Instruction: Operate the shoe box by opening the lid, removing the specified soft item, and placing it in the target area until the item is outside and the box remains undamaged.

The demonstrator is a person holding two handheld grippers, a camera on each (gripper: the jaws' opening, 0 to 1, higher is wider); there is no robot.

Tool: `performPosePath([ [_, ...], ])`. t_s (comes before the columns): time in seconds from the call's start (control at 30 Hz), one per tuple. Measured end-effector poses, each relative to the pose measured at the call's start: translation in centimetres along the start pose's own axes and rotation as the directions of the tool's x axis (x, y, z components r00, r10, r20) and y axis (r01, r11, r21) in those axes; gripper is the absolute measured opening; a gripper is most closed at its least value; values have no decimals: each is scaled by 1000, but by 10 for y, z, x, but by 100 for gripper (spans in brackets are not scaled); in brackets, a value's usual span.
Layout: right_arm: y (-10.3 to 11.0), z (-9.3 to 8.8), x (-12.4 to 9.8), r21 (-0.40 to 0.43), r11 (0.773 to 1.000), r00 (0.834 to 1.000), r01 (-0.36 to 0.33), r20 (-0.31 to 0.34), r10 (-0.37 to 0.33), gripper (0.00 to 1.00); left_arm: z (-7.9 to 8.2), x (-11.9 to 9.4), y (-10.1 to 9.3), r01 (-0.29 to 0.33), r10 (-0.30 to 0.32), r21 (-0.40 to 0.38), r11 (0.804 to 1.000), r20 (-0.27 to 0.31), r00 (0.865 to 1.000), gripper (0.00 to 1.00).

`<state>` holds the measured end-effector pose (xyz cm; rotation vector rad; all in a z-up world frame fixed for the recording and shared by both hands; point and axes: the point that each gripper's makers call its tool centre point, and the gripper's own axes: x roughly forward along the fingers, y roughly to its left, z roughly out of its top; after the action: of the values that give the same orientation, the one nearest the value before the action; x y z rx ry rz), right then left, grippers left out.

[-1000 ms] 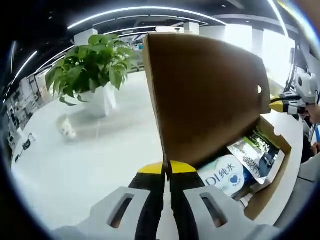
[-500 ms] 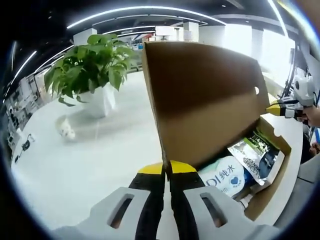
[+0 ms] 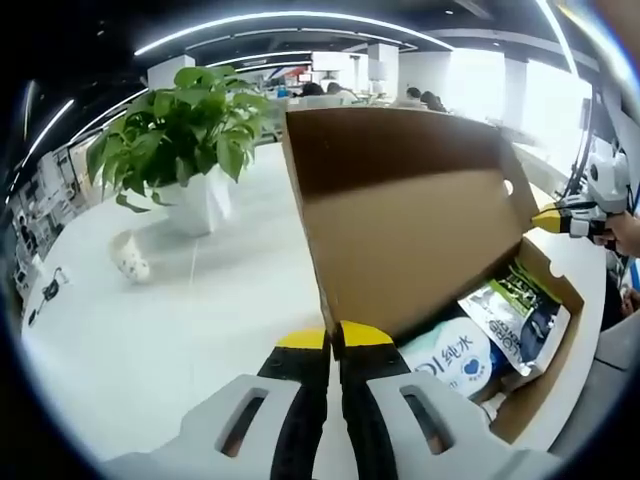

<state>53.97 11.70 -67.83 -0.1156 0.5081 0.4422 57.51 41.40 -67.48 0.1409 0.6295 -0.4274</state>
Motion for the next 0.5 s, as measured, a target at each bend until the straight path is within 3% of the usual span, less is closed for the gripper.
performPosePath([
  [0.5,-3,1,5,33,999,1000,-4,1,4,0,2,9,4,-8,8,0,1000,-16,1000,1],
])
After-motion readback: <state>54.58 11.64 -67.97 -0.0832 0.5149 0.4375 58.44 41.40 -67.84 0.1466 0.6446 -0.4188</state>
